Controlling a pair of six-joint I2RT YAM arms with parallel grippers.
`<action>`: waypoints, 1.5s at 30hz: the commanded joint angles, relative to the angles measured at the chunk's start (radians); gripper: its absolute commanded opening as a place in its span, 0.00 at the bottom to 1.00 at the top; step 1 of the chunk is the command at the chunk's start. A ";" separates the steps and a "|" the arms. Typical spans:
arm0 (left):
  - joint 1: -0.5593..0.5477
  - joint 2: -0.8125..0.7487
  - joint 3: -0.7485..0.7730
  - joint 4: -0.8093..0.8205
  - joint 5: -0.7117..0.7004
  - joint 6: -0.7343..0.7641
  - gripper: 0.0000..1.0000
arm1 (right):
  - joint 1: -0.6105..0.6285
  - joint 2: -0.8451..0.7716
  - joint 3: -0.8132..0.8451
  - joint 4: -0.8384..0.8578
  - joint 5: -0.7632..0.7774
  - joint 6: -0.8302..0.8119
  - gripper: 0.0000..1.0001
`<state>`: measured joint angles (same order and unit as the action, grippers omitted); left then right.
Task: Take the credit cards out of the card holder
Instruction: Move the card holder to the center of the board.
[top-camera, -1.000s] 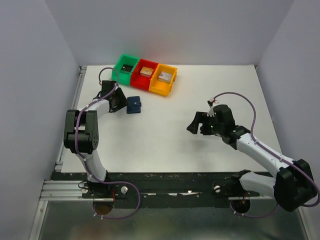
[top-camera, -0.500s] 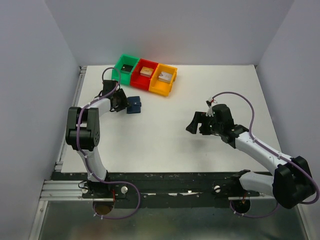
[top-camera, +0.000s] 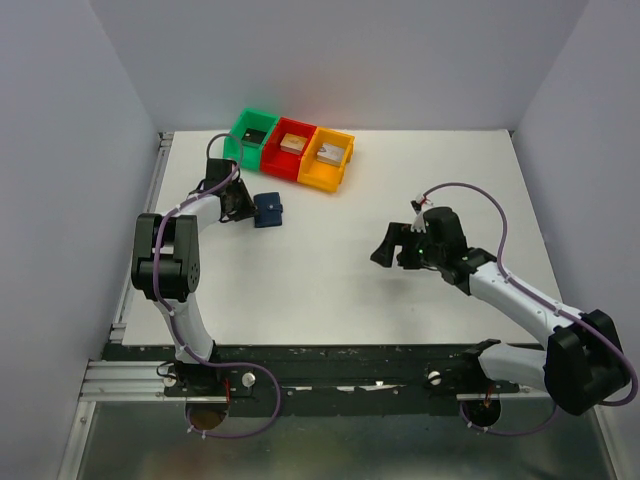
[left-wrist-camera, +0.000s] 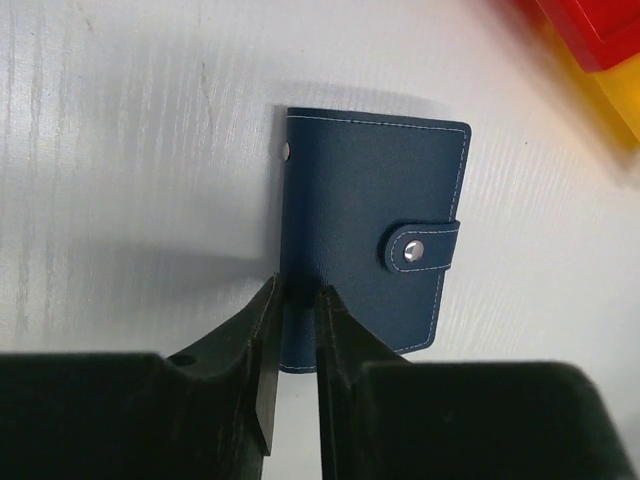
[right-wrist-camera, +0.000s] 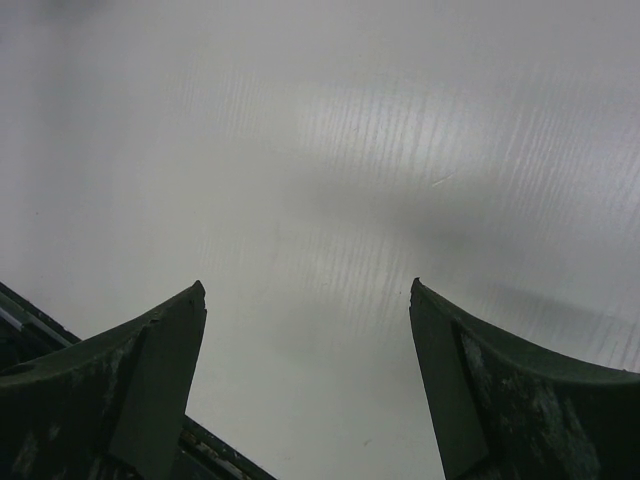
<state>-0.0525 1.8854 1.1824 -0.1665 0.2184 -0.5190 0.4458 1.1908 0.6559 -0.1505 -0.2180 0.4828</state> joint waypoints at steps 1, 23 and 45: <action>0.002 0.015 0.019 -0.018 0.029 0.024 0.20 | 0.002 0.010 0.040 0.000 -0.021 0.008 0.89; -0.217 -0.040 -0.062 -0.050 -0.010 0.097 0.11 | 0.002 0.020 0.041 0.002 -0.050 0.020 0.89; -0.104 -0.034 0.176 -0.090 -0.105 -0.096 0.77 | 0.002 -0.030 0.021 -0.029 -0.038 0.030 0.89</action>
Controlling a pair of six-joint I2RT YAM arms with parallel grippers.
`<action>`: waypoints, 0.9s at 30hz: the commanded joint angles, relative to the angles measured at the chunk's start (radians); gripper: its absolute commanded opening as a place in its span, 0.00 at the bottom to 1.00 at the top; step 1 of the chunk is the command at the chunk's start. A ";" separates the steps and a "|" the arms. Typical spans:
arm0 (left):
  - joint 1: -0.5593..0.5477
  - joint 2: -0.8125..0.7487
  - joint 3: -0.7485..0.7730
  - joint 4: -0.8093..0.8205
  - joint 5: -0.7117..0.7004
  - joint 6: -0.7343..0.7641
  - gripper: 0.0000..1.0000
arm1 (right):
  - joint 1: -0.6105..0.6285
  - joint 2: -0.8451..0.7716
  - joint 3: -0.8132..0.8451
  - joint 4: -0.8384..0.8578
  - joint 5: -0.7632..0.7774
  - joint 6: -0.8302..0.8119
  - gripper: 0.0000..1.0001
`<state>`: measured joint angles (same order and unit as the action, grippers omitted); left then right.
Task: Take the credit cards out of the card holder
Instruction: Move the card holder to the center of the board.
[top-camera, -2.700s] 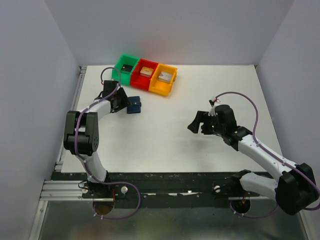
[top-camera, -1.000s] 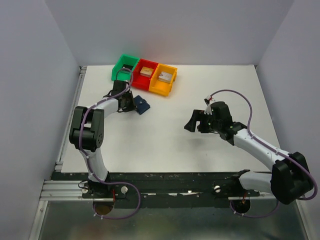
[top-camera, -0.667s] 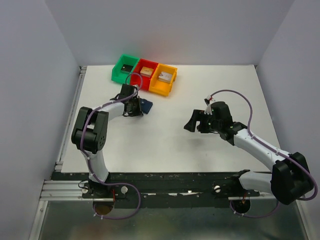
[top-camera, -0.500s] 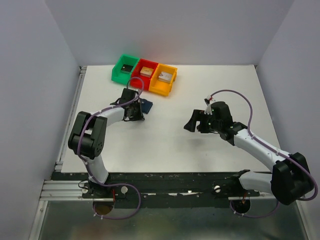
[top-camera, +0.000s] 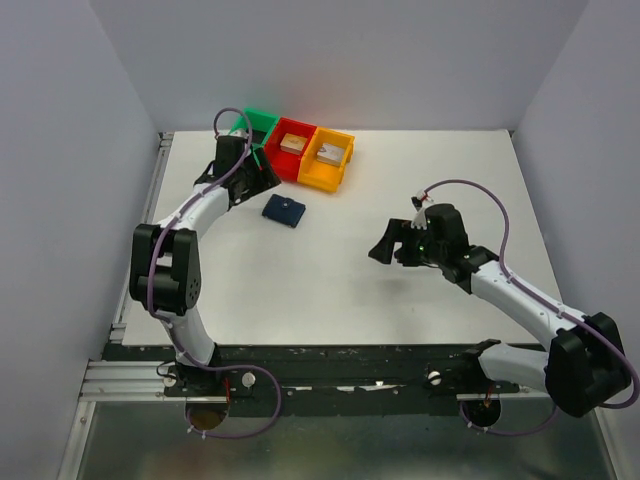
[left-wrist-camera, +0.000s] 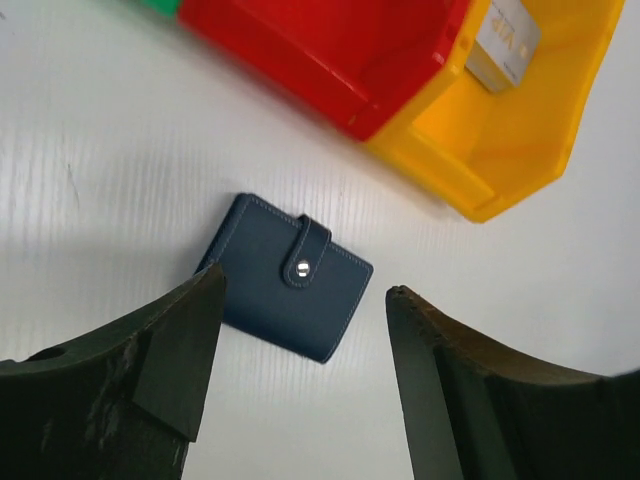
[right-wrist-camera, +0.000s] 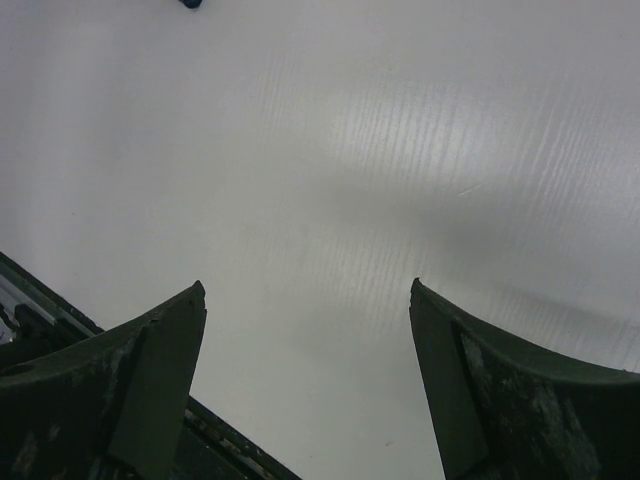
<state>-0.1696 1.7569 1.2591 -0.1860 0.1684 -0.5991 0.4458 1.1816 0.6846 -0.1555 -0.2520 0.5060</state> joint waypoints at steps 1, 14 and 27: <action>0.016 0.113 0.120 -0.082 -0.056 -0.013 0.77 | 0.002 -0.022 -0.005 -0.027 -0.006 0.005 0.89; 0.025 0.259 0.204 -0.124 -0.035 0.050 0.76 | 0.002 -0.034 0.046 -0.065 -0.043 0.002 0.89; 0.013 0.311 0.197 -0.128 0.063 0.077 0.70 | 0.001 -0.020 0.056 -0.068 -0.049 0.003 0.89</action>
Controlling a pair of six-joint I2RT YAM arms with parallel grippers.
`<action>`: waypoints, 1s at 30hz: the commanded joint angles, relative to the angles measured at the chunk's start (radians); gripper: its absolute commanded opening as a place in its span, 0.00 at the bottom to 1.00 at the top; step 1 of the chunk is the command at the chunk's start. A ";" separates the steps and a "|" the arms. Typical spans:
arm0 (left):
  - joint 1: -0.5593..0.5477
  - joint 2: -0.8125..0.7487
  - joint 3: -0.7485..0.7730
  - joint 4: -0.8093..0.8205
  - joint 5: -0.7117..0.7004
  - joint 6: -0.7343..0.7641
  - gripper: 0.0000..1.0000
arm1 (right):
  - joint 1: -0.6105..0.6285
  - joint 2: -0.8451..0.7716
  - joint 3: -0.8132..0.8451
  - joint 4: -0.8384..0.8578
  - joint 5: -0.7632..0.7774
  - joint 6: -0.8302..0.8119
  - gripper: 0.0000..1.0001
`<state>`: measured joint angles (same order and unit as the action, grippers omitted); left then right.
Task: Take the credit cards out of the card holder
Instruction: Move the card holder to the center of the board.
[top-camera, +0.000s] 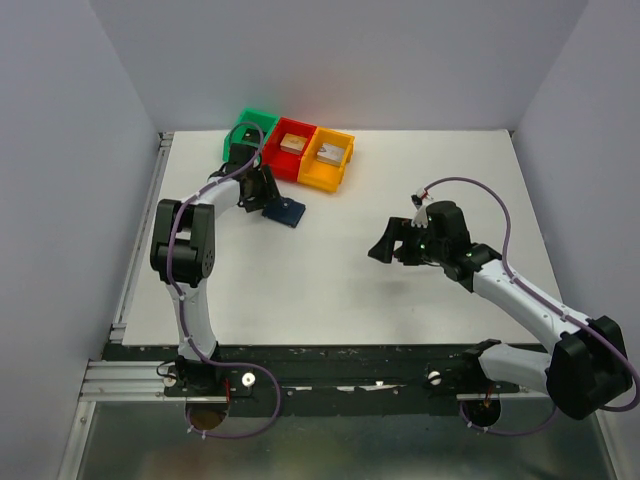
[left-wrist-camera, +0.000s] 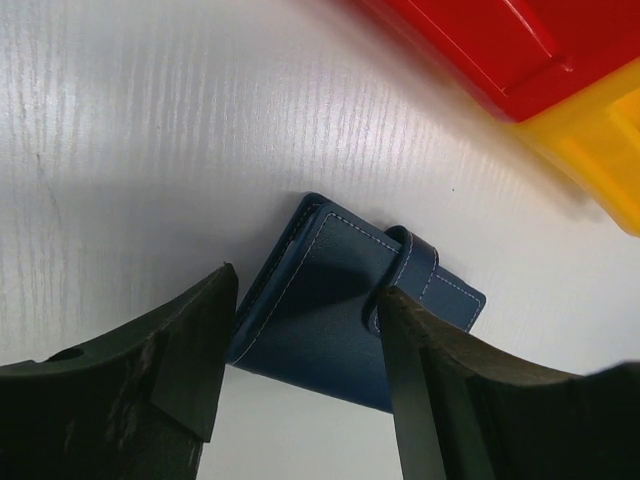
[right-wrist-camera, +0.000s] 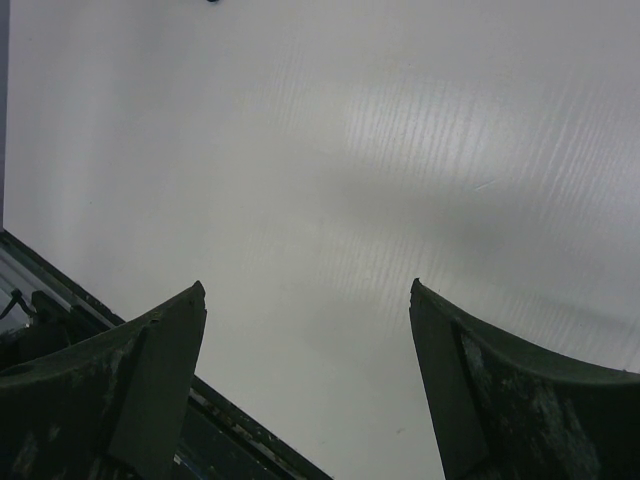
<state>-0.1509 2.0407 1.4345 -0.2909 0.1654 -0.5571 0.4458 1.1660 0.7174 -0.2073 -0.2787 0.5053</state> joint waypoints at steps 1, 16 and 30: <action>-0.010 0.027 0.018 -0.019 0.081 0.046 0.69 | 0.002 -0.005 0.022 -0.015 -0.022 0.004 0.89; -0.159 -0.036 -0.092 0.004 0.322 0.318 0.62 | 0.002 -0.089 -0.053 -0.027 -0.005 0.004 0.89; -0.337 -0.137 -0.216 0.050 0.336 0.353 0.62 | 0.002 -0.161 -0.141 -0.053 0.030 -0.007 0.89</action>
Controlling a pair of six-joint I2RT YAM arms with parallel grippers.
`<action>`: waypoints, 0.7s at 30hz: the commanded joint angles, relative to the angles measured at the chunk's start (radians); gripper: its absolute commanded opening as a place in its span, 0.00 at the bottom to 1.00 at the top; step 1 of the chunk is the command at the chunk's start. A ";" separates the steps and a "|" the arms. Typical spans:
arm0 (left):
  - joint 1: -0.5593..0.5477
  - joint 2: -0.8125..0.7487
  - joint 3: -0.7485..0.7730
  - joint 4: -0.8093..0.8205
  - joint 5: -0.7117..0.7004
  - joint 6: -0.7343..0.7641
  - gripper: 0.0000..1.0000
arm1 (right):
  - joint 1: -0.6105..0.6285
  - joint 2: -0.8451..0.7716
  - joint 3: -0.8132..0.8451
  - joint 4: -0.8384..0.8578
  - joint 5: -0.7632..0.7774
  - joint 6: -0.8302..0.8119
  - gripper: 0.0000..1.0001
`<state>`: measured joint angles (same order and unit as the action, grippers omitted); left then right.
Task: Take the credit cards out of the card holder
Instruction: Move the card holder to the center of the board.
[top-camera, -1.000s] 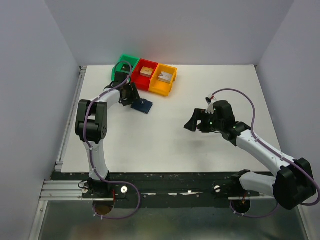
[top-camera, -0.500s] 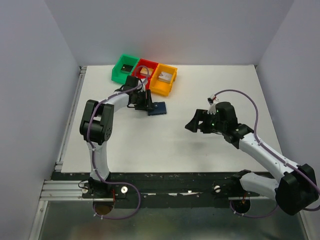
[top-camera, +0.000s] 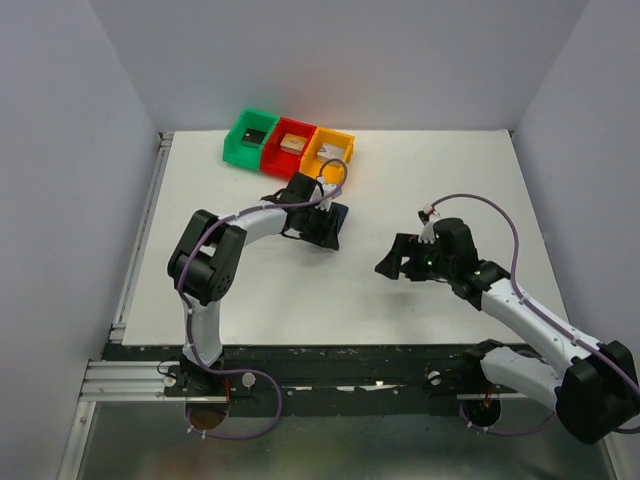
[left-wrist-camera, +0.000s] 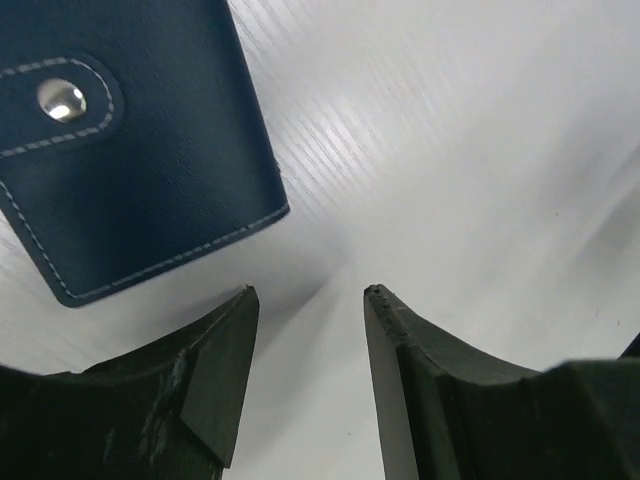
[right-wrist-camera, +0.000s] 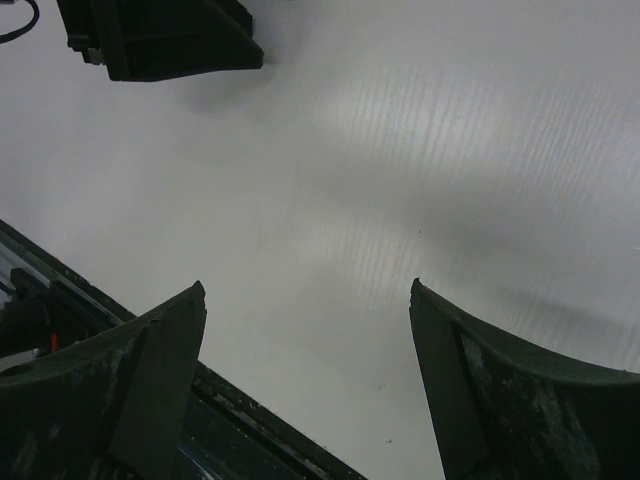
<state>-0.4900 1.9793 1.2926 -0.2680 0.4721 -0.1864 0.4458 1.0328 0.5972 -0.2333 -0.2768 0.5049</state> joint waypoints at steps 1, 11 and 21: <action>0.001 -0.098 -0.087 0.038 0.020 -0.030 0.62 | 0.002 -0.031 -0.023 -0.029 0.033 -0.006 0.89; 0.133 -0.197 -0.083 0.178 -0.153 -0.292 0.68 | 0.002 0.125 0.042 0.084 0.123 0.069 0.89; 0.136 -0.007 0.099 0.104 -0.234 -0.329 0.65 | 0.002 0.550 0.300 0.189 0.062 0.175 0.80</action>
<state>-0.3489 1.9110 1.3502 -0.1417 0.2893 -0.4793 0.4458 1.4445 0.7998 -0.1127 -0.1932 0.6102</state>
